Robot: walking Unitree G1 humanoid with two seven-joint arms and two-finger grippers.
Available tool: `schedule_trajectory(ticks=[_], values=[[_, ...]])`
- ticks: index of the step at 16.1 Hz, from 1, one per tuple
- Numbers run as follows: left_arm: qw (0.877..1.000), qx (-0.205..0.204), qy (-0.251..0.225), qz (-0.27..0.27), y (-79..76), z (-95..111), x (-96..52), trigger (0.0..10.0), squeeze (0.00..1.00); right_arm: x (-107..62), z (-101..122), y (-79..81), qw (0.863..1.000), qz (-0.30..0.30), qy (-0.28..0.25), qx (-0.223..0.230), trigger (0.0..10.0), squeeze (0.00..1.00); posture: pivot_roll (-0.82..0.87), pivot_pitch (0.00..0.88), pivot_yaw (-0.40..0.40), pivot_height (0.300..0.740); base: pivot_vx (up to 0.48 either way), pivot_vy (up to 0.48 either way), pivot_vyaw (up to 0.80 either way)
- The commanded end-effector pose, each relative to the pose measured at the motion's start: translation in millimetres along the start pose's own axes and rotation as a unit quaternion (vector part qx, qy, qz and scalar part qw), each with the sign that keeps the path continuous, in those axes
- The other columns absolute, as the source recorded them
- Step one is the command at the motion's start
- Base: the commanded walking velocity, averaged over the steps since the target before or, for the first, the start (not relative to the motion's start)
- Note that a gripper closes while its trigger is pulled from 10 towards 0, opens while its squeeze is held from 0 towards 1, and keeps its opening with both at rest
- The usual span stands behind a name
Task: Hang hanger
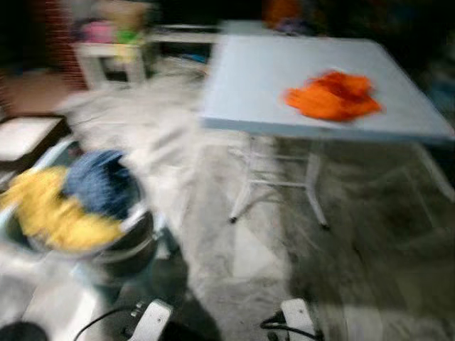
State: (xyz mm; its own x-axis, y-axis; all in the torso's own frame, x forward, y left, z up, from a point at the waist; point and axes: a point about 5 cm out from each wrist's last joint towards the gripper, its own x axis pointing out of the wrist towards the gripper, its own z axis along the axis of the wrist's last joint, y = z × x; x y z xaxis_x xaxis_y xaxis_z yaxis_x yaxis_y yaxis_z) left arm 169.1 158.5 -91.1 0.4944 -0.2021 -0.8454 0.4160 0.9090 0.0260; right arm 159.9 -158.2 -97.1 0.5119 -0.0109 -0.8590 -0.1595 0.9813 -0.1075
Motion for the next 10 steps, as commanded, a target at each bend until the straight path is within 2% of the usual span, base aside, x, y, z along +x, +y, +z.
schedule_trajectory(ticks=[1, 2, 4, 5, 6, 9, 10], values=[[1.0, 0.008, 0.003, 0.002, 0.5, -5, -1.4, 10.0, 0.0, 1.3, 10, 1.2, 1.0, 0.0, -0.013, 0.0, 10.0, 0.0, -0.1, 0.039, -0.004, 0.74, 0.311, 0.292, 0.0], [1.0, 0.011, 0.002, 0.003, 0.7, -4, -1.4, 10.0, 0.0, 1.4, 10, 1.0, 1.0, -0.001, -0.014, 0.0, 10.0, 0.0, -0.1, 0.039, -0.004, 0.74, 0.315, 0.259, 0.0], [0.999, 0.029, -0.016, 0.032, 4.5, -1, -1.8, 10.0, 0.0, 1.4, 11, -0.1, 1.0, -0.003, -0.016, 0.001, 10.0, 0.0, -0.1, 0.039, -0.004, 0.74, 0.0, 0.0, 0.0], [0.997, 0.044, -0.042, 0.051, 6.5, 4, -2.4, 10.0, 0.0, 1.4, 11, -0.5, 1.0, -0.005, -0.017, 0.001, 10.0, 0.0, -0.1, 0.052, -0.009, 0.74, 0.0, 0.0, 0.0], [0.994, 0.027, -0.074, 0.069, 8.1, 9, -3.7, 10.0, 0.0, 1.2, 10, -0.7, 1.0, -0.004, -0.016, -0.005, 10.0, 0.0, -0.09, 0.053, -0.013, 0.74, 0.0, 0.0, 0.0], [0.99, 0.043, -0.116, 0.076, 8.6, 17, -5.5, 10.0, 0.0, 1.2, 9, 0.6, 1.0, -0.001, -0.015, -0.009, 10.0, 0.0, -0.08, 0.061, -0.015, 0.74, 0.0, 0.0, 0.0], [0.966, 0.041, -0.247, 0.059, 14.5, 125, -3.2, 10.0, 0.0, 1.4, 10, 1.3, 1.0, 0.0, -0.016, -0.009, 10.0, 0.0, -0.08, 0.062, -0.013, 0.74, 0.0, 0.0, 0.0]])
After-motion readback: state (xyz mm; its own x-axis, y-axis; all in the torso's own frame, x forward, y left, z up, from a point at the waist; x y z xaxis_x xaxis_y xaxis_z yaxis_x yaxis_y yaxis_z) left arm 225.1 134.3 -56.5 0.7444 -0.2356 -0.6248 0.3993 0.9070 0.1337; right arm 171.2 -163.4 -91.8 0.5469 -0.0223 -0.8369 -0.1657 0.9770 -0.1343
